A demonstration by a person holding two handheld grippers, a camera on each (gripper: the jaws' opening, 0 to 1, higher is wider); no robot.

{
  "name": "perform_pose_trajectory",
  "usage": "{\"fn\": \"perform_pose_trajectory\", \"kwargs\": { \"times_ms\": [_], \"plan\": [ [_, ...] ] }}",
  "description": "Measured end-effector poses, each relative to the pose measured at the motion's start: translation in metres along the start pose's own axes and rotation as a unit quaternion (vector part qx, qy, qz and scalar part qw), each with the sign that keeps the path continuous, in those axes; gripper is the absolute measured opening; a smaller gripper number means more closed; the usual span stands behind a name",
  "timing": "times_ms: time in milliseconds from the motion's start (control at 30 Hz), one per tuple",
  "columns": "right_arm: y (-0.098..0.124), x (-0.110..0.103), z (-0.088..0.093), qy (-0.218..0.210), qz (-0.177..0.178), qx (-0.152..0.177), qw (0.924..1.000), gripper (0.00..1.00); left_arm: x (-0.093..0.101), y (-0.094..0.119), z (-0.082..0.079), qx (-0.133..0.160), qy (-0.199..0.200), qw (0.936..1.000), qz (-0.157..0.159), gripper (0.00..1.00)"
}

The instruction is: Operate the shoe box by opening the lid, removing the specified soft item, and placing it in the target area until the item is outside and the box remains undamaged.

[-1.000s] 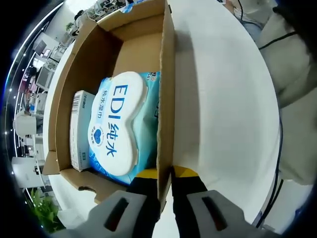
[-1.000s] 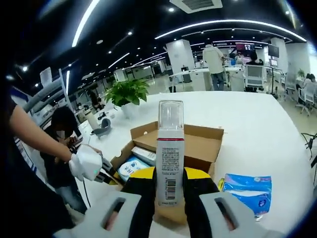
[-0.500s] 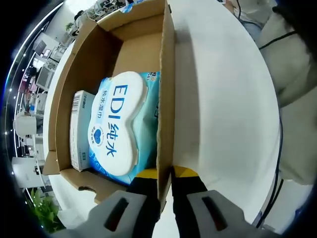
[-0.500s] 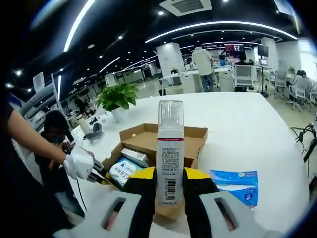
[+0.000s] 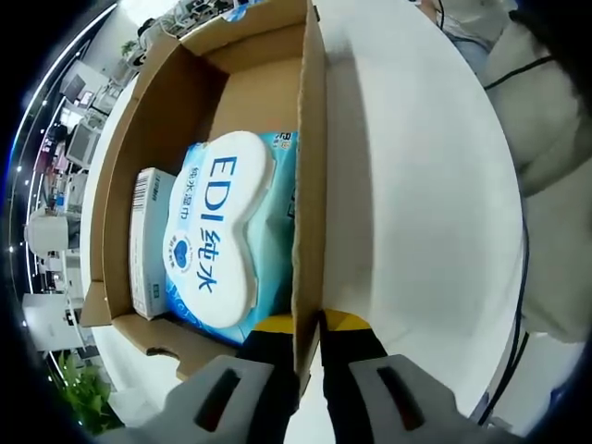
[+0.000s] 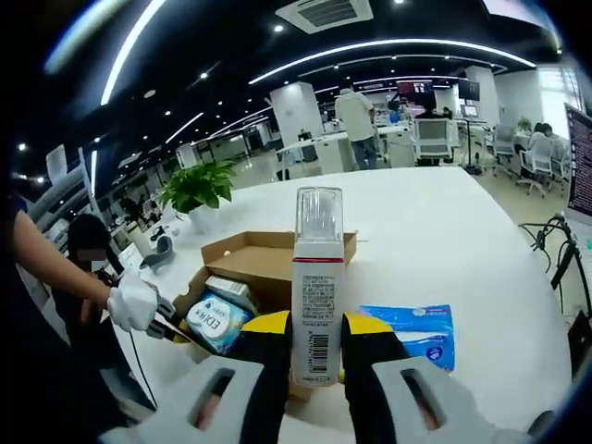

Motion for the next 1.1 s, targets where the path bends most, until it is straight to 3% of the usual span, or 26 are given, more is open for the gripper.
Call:
{"fn": "perform_pose_trajectory", "kwargs": {
  "times_ms": [567,1100],
  "plan": [
    [0.014,0.021,0.017,-0.011,0.038,-0.010,0.9992,0.17,0.000,0.000,0.000,-0.001,-0.001,1.0000,-0.001,0.06],
    [0.036,0.060,0.027,-0.022,0.111,-0.011,0.9935,0.17,0.000,0.000,0.000,-0.003,-0.003,1.0000,-0.001,0.06]
  ]
}}
Point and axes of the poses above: the point that each gripper's makers call its tool centre point, and the gripper's own axes: y roughly backward along the fingers, x roughly to its right, z roughly out of its underside, the point moved 5 cm from there along y, roughly backward along the fingers, and after that the axes turned 1 degree about x, right-handed, at the moved point
